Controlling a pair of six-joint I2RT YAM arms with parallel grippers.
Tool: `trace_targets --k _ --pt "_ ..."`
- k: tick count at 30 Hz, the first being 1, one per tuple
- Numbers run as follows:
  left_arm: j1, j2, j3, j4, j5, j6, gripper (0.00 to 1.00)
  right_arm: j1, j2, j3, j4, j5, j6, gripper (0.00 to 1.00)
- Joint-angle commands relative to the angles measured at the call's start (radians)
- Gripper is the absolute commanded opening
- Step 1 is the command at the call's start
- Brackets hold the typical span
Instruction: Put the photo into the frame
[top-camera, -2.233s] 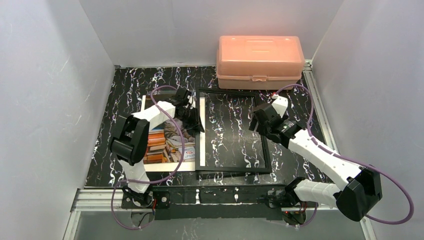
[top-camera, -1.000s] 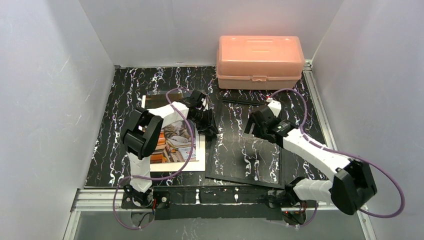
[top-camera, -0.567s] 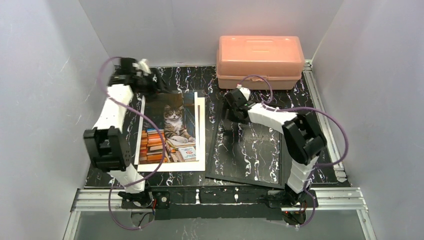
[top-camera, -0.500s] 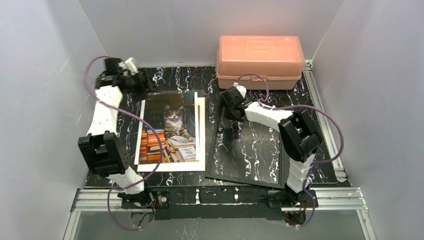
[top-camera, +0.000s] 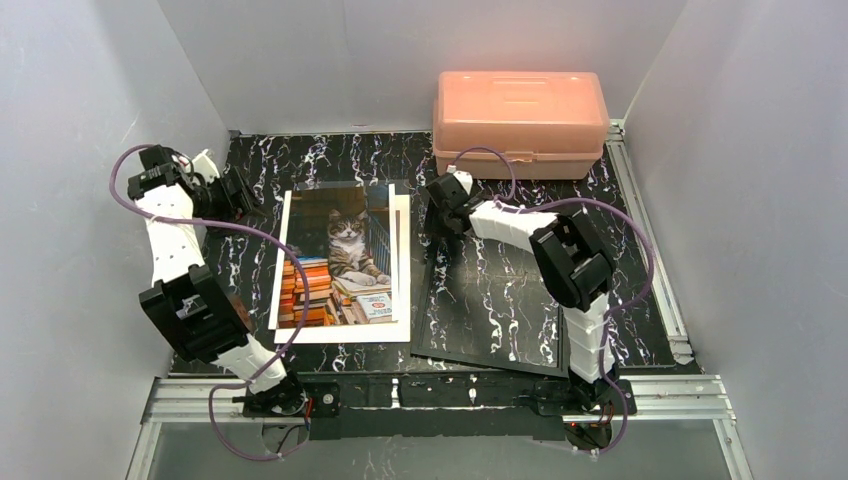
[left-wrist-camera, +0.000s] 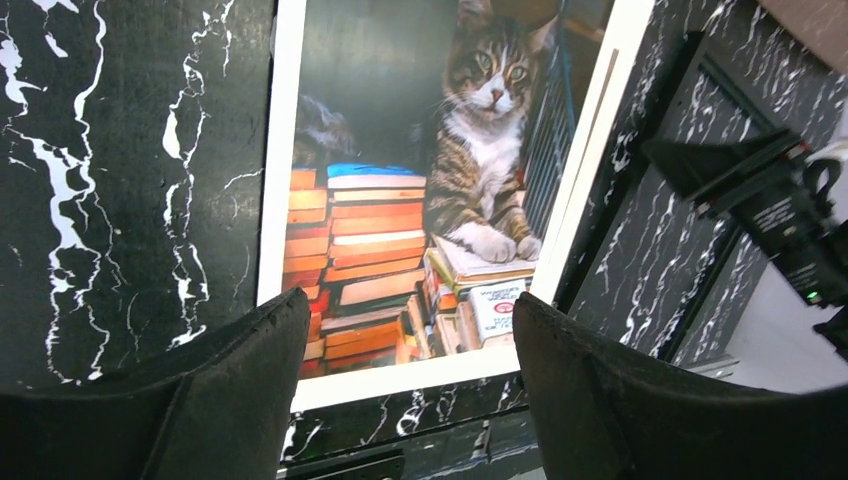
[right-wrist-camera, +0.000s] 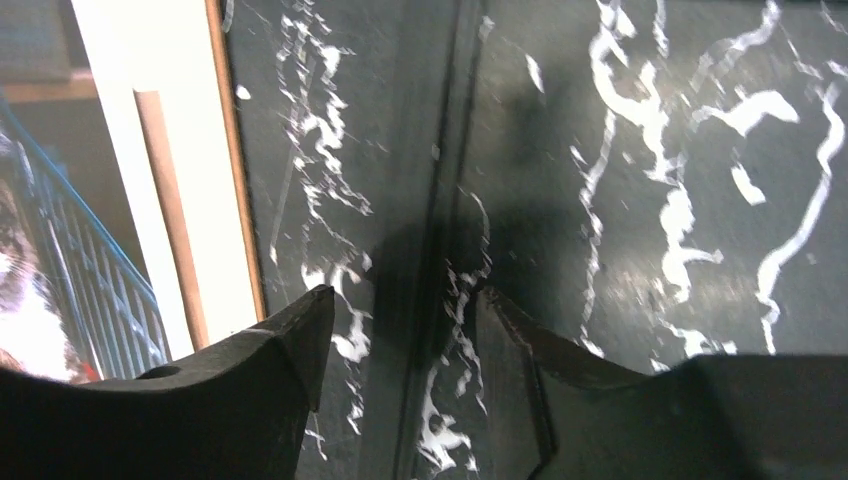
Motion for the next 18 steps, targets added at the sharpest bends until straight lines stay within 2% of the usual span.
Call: trace_targets --k 1,8,16,18 --pt "0.000 0.001 -0.020 -0.080 -0.025 0.123 0.71 0.008 0.076 0.119 -0.003 -0.020 -0.093 0.59" --pt "0.005 0.026 -0.069 -0.093 -0.095 0.223 0.68 0.039 0.152 0.291 -0.089 0.009 -0.251 0.52" --pt "0.010 0.068 -0.095 -0.071 -0.115 0.251 0.62 0.042 0.127 0.268 -0.098 0.058 -0.314 0.51" --pt "0.011 0.087 -0.092 -0.063 -0.129 0.255 0.61 0.047 0.115 0.271 -0.110 0.081 -0.327 0.55"
